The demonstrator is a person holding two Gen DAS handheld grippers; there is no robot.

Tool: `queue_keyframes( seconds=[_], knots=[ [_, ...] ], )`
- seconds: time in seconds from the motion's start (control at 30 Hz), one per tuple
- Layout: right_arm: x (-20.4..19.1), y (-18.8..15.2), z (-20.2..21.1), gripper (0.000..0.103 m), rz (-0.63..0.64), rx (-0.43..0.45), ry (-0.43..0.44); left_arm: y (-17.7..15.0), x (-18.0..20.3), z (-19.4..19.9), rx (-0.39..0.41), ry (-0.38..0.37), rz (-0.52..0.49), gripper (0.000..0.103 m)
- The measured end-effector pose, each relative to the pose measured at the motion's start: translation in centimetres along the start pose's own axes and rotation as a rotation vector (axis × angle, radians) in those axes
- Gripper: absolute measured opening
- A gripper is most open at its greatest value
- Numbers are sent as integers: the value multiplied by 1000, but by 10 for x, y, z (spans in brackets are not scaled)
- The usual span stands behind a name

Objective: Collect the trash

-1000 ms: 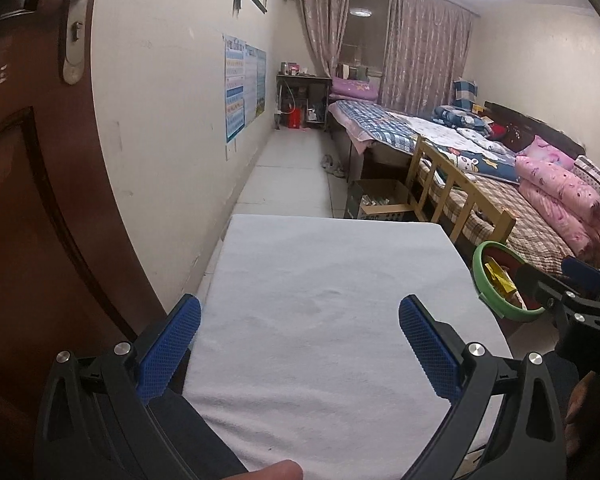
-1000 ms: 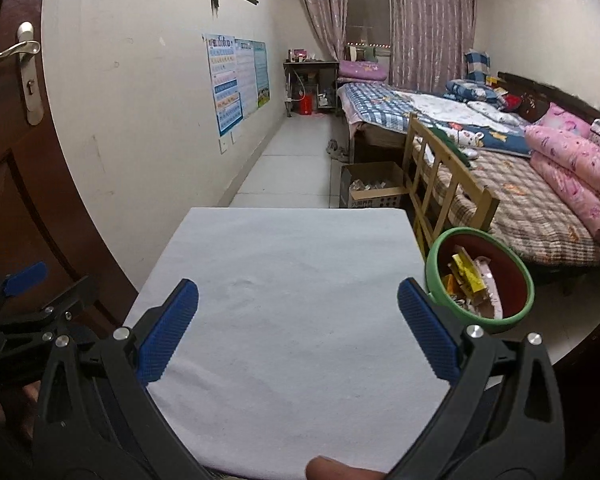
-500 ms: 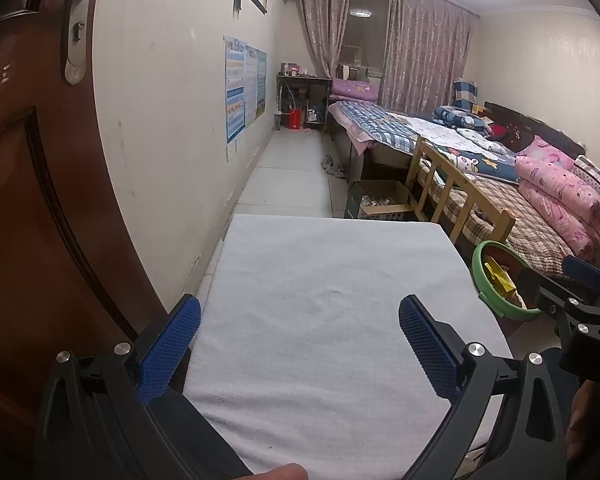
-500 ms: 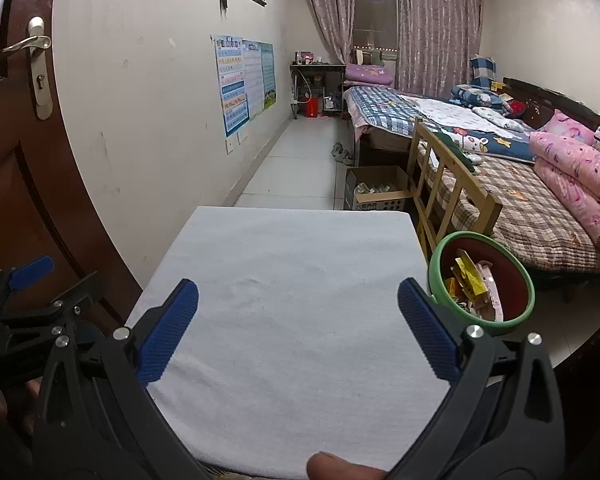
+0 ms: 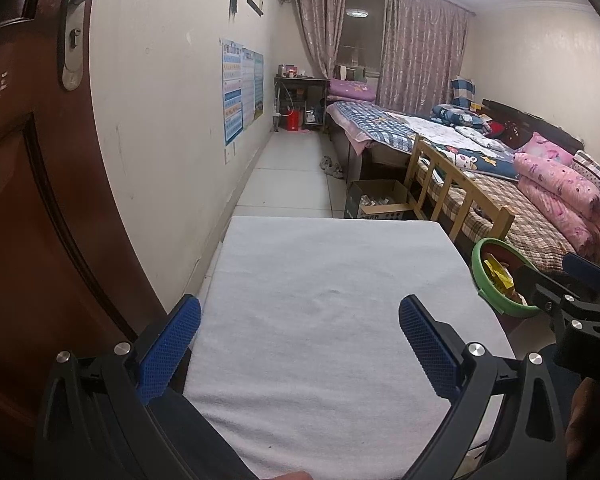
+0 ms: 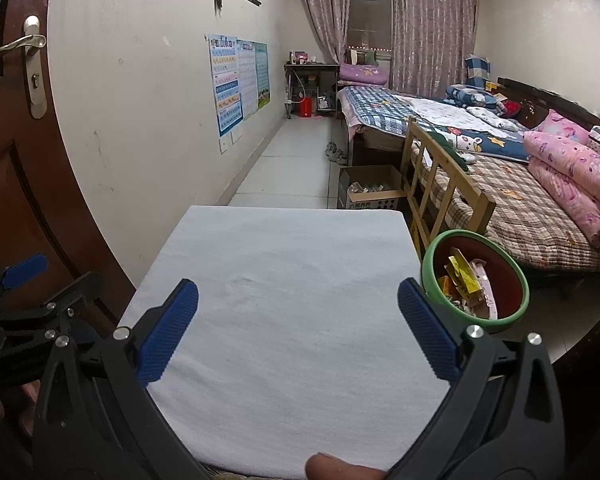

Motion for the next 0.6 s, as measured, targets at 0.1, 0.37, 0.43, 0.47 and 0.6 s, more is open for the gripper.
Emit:
queue_keyframes(
  seconds=[0.1,0.37,0.43,0.47,0.6],
  knots=[
    [0,-2,-2,98,0,-10,-3,0,0,0,1,-1,1,95],
    [-1,-3,-1,98,6,-12,-4,-1,-2,0,0,5,6,95],
    [-1,-3,-1,98,6,-15,-5,-1,-2,-1,0,4,6,95],
    [-1,-3,-1,98,5,-16,-3,-2,-3,-1,0,4,5,95],
    [-1,-2,0,98,7,-14,-5,-1,-2,0,1,4,6,95]
  ],
)
Point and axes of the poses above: each gripper's, at about its wrist camera, not at the fingertips, and z roughly against the way its jaws point, x to its right, y to its top, the point moved 10 cm from there along -z, roughly the way its jaws point, and after that the axes turned 9 degrees about y, right-handed, at the moved point
